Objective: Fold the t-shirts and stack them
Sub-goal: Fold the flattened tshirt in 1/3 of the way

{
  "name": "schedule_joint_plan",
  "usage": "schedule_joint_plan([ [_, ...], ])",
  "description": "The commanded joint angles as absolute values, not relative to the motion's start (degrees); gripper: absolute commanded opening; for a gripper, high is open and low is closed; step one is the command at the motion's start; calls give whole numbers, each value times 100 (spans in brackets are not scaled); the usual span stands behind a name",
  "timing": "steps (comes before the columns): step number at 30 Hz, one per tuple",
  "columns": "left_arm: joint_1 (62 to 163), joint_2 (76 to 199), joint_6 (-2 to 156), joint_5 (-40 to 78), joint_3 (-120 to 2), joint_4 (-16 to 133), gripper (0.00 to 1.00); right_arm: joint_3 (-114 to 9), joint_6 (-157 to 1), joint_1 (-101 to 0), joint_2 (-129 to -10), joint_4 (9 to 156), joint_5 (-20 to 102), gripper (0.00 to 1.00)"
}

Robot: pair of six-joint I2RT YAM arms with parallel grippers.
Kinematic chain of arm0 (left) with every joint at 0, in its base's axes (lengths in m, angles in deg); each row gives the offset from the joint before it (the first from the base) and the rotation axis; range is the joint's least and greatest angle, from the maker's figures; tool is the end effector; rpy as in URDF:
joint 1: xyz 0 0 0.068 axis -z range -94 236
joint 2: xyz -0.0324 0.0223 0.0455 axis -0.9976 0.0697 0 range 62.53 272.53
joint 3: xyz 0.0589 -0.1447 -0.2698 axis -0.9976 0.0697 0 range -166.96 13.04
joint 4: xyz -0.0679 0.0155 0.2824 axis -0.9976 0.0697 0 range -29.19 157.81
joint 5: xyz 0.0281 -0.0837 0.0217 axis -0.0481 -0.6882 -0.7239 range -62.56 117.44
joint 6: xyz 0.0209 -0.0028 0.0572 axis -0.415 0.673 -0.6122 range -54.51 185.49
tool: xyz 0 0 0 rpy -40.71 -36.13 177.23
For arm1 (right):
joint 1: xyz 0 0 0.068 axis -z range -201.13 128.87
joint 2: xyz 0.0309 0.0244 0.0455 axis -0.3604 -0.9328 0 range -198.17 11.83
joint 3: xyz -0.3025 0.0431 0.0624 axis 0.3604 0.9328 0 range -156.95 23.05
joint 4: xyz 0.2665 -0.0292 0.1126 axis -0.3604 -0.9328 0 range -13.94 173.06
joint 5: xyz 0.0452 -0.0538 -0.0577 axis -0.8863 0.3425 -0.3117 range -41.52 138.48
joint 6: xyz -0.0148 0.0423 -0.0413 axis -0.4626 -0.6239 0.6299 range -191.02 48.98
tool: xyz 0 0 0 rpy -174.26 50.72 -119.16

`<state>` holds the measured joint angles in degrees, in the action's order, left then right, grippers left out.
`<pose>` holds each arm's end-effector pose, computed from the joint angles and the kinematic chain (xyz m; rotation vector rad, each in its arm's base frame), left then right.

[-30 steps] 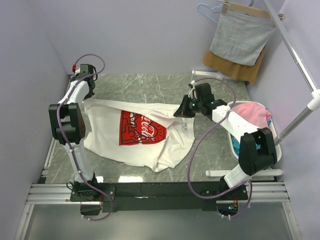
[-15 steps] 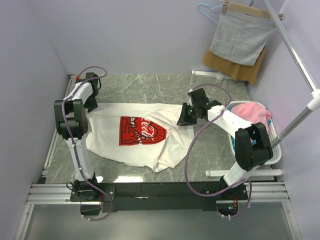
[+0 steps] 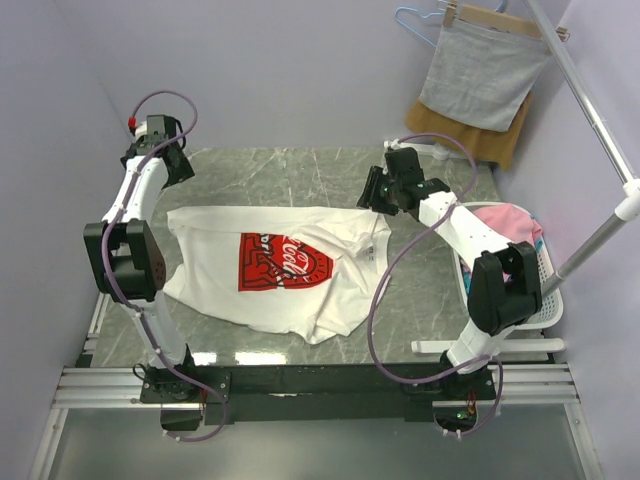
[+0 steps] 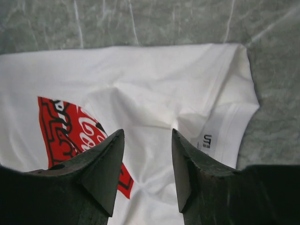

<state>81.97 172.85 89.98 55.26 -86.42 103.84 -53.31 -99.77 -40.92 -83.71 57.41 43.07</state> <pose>0.4728 0.0546 0.3132 -0.7811 2.2841 0.4470 0.3886 0.1445 0.2981 0.1411 2.4065 0.5159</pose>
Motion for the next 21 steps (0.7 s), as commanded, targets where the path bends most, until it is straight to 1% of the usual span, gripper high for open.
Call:
schedule_joint_plan([
  [1,8293,17353,9009,4731,-8821,10124,99,-5360,-10046,-4011,-8502,6126,4181,54],
  [4,8345,17441,9062,4670,-8690,10055,100,-5499,-10046,-3967,-8756,6030,4074,54],
  [7,8354,17529,9080,4337,-8435,9747,99,-5667,-10011,-3941,-9020,5915,4022,54],
  [11,8354,17880,9124,4186,-8469,9702,100,-5763,-10064,-3809,-9397,6230,3460,55],
  [14,8346,18196,9124,4064,-8584,9694,99,-6289,-9959,-3748,-9897,6091,3065,55],
  [18,8354,18556,9124,3782,-8601,9553,99,-6808,-9923,-3739,-10286,5924,3142,56],
  [21,8372,18776,9115,3843,-8672,9632,99,-7142,-9818,-3730,-10637,5520,3186,56],
])
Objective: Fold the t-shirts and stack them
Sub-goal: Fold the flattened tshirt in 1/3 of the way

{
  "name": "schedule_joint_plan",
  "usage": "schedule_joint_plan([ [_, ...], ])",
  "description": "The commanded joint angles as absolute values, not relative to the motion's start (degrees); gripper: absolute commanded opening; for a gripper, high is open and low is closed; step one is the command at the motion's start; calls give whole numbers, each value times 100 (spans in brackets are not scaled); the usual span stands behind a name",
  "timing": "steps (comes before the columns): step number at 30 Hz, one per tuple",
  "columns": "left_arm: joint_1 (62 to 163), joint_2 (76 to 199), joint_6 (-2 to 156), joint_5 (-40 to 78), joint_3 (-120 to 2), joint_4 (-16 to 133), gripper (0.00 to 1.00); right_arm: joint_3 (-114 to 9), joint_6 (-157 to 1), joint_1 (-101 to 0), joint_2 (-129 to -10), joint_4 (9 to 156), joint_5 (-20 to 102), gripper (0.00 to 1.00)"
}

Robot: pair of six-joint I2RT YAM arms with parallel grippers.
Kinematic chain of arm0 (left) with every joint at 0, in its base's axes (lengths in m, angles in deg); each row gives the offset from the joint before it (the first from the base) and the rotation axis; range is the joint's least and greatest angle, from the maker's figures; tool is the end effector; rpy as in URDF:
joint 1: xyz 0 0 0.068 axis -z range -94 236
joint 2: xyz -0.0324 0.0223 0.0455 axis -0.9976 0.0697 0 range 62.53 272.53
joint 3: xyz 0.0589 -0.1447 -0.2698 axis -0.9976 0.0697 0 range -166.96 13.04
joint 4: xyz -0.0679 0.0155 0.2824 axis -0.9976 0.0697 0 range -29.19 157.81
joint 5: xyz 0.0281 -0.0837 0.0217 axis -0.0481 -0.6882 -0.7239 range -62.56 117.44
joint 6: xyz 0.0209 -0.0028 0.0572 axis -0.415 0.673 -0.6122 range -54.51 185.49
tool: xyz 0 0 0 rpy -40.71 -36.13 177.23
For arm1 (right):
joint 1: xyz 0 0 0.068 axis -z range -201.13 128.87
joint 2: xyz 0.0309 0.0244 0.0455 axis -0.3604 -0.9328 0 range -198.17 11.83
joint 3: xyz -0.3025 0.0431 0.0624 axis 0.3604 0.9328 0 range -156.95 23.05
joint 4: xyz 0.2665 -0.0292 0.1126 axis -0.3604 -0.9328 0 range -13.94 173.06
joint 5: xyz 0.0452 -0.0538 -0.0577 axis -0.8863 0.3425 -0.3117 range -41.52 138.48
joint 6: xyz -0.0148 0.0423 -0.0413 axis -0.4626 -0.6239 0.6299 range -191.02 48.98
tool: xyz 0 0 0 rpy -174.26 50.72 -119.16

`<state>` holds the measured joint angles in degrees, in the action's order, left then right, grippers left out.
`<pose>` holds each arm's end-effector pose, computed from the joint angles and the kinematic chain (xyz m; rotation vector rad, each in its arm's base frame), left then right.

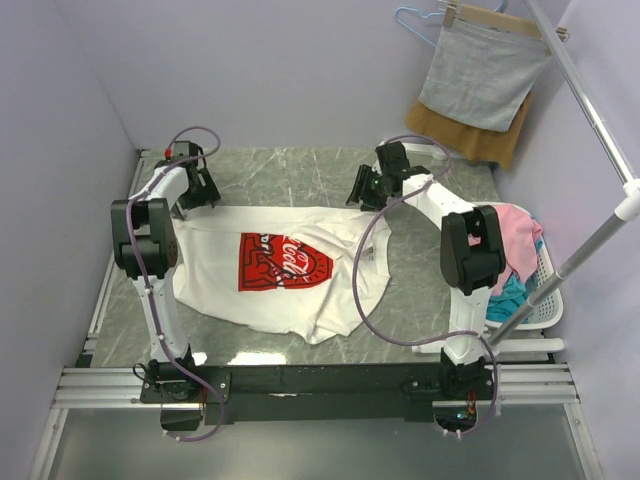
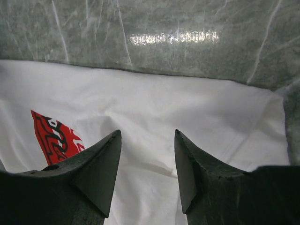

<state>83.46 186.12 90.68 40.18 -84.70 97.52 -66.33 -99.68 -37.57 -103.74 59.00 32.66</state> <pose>0.5166 0.0329 0.1953 -0.6988 2.5320 0.1615 0.4769 0.1537 0.2293 0.1425 2.5206 0.6731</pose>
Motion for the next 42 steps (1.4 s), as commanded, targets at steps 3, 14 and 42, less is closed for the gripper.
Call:
schedule_joint_plan([
  [3,8381,18900,9115,3878,-8584,9641,98,-7187,-9826,-3721,-10866,5274,3143,56],
  [14,8503,19400,9185,3685,-8785,9773,97,-6762,-10063,-3677,-11182,4871,3625,50],
  [42,9690,19105,9835,3868,-8850,9484,99,-9863,-9422,-2403,-11985,4796,3838,57],
])
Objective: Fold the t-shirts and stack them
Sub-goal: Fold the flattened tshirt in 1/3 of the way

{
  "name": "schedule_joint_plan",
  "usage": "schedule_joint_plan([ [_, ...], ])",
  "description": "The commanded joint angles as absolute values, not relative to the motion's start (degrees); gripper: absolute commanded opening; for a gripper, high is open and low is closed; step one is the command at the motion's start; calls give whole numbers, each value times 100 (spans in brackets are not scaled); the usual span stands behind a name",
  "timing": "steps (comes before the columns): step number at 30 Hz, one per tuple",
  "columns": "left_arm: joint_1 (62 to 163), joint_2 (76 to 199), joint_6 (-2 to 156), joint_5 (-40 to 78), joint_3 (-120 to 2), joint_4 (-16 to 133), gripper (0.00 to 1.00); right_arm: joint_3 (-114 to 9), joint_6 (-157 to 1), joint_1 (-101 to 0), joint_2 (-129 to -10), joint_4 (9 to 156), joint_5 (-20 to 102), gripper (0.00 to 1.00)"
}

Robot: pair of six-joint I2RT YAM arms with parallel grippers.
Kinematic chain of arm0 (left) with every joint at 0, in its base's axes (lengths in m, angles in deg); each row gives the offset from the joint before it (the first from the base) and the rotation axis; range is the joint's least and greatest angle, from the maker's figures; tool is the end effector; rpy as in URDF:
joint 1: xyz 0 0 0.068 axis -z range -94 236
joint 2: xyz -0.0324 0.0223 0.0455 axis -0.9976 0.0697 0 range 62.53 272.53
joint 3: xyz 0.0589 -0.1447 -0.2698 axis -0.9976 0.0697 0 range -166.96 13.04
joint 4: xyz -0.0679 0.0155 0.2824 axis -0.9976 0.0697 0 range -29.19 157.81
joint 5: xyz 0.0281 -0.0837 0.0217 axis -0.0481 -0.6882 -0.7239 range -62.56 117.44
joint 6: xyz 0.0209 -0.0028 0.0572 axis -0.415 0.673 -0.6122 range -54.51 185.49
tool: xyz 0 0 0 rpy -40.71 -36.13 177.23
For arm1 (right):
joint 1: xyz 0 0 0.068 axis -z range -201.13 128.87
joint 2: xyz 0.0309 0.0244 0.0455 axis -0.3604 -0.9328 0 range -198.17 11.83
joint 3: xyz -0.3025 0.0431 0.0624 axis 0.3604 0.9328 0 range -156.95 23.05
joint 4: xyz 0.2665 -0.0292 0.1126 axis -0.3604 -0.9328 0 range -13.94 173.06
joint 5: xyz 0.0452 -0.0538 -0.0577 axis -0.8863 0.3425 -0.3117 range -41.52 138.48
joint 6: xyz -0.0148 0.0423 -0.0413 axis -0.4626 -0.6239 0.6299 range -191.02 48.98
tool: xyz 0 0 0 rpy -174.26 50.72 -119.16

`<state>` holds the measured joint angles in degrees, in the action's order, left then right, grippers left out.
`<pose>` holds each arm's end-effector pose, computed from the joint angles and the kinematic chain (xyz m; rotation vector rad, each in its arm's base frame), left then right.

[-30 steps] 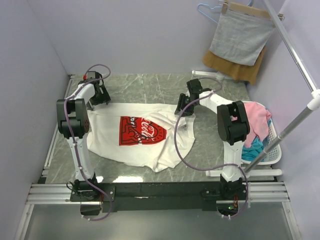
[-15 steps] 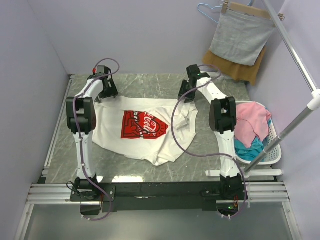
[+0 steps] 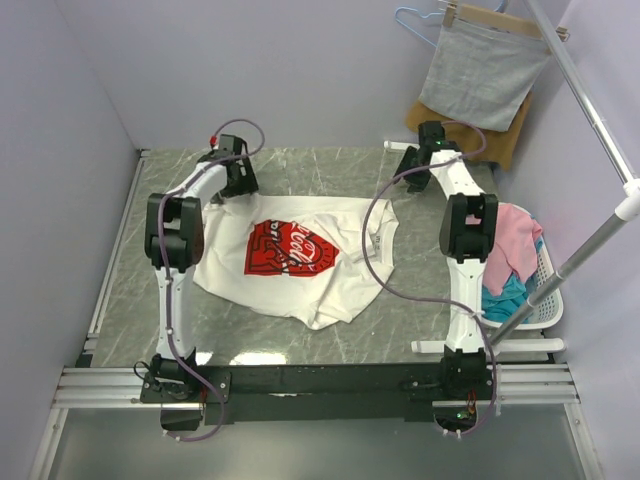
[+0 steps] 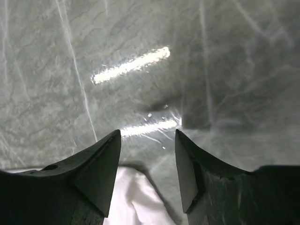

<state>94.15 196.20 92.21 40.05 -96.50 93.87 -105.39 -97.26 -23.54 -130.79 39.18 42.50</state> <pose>0.5664 -0.0711 0.1757 -0.4899 2.4854 0.0435 0.6065 0.0303 0.1875 0.5006 2.5608 0.3167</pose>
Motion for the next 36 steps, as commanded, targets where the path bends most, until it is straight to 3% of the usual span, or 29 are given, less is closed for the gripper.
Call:
schedule_joint_plan([
  [1,9690,18859,9879,3974,-8639,9369,99,-9476,-9387,-2455,-11391,5060,3680,58],
  [5,9682,17420,10047,4458,-7550,8921,99,-7746,-9501,-2666,-10192,5948,3372,60],
  [8,9681,16698,10196,4721,-6926,8867,99,-7172,-9527,-3008,-9716,5724,3336,60],
  [11,9681,16187,10424,4897,-6344,8894,99,-6488,-9624,-3280,-9417,5607,3416,60],
  [17,9681,15422,10810,5126,-5395,9192,99,-4966,-9642,-3747,-8626,6152,2432,59],
  [22,9690,14700,11215,4740,-4280,9359,99,-4885,-9194,-4573,-8371,5687,2071,59],
  [30,9594,14374,12068,5267,-3829,10027,100,-4779,-9158,-5171,-8265,5704,1745,59],
  [36,8654,14225,11972,4952,-3330,9721,99,-4753,-9027,-5338,-8160,5686,1719,60],
])
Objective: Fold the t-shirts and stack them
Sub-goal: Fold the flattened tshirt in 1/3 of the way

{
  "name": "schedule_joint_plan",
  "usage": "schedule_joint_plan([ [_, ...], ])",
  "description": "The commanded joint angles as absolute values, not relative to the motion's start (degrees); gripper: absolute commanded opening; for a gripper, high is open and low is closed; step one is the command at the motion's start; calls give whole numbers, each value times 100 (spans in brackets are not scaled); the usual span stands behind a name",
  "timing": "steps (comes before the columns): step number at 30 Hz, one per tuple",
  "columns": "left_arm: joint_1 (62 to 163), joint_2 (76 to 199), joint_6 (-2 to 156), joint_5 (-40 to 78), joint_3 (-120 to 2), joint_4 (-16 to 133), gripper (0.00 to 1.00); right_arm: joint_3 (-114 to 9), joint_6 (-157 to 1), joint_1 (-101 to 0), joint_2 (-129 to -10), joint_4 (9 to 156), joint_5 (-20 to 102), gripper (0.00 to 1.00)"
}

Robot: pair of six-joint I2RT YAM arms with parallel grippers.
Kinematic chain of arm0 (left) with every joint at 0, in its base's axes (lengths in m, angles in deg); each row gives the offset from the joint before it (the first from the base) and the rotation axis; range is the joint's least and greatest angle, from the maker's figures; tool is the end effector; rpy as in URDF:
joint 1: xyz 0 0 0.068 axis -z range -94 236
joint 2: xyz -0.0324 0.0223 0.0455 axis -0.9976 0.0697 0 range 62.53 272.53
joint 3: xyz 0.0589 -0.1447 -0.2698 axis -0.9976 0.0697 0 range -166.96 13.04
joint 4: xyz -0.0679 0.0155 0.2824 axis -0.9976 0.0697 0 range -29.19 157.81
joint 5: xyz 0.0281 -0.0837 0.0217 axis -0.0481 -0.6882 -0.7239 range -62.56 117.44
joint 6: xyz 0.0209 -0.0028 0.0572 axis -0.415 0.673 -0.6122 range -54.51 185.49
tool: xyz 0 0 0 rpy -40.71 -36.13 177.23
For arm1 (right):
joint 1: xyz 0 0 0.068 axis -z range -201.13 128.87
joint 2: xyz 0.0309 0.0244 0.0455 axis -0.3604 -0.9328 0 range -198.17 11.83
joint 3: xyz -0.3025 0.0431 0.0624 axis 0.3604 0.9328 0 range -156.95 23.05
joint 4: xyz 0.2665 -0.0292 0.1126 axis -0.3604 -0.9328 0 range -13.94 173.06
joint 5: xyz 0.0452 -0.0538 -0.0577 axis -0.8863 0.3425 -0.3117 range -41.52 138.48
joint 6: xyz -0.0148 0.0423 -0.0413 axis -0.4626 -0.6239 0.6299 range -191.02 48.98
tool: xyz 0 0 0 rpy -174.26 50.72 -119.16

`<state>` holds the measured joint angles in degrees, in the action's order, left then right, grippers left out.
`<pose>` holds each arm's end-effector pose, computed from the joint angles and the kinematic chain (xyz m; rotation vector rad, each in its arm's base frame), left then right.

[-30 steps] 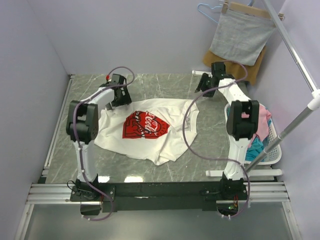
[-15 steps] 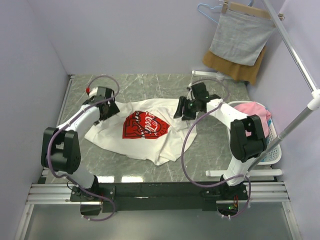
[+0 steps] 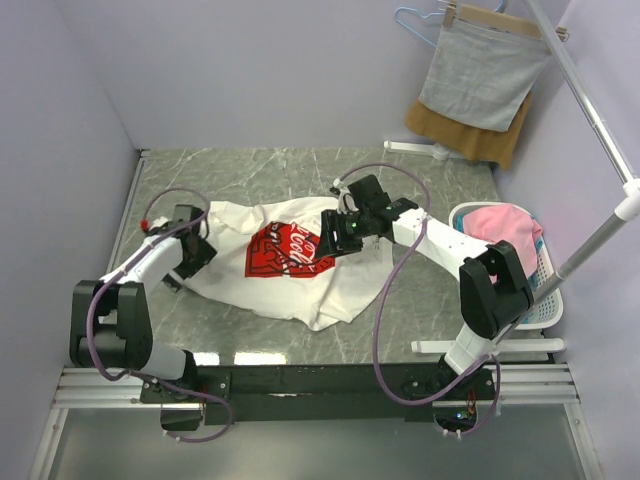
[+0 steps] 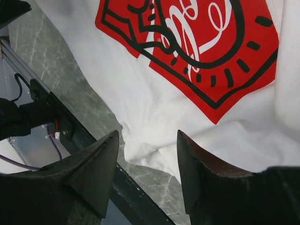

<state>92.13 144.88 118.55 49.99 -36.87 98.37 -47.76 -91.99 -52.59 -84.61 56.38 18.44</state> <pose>0.2847 -0.0130 0.2083 -1.1361 2.3838 0.2276 0.3279 0.2274 0.2607 -0.4738 2.5624 1.0159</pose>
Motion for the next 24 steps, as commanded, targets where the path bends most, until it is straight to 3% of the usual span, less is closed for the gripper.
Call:
schedule_joint_plan([
  [1,8444,14068,11937,4872,-3259,9633,99,-4753,-9018,-5338,-8168,5686,1710,60],
  [7,8100,13916,11866,4432,-3003,9158,100,-4761,-8974,-5347,-8203,5713,1701,60],
  [21,7792,14304,12155,4633,-2722,8700,99,-4797,-8912,-5365,-8318,5634,1815,60],
  [24,7783,13901,12235,4329,-2364,8124,99,-4814,-8886,-5365,-8370,5634,1824,60],
])
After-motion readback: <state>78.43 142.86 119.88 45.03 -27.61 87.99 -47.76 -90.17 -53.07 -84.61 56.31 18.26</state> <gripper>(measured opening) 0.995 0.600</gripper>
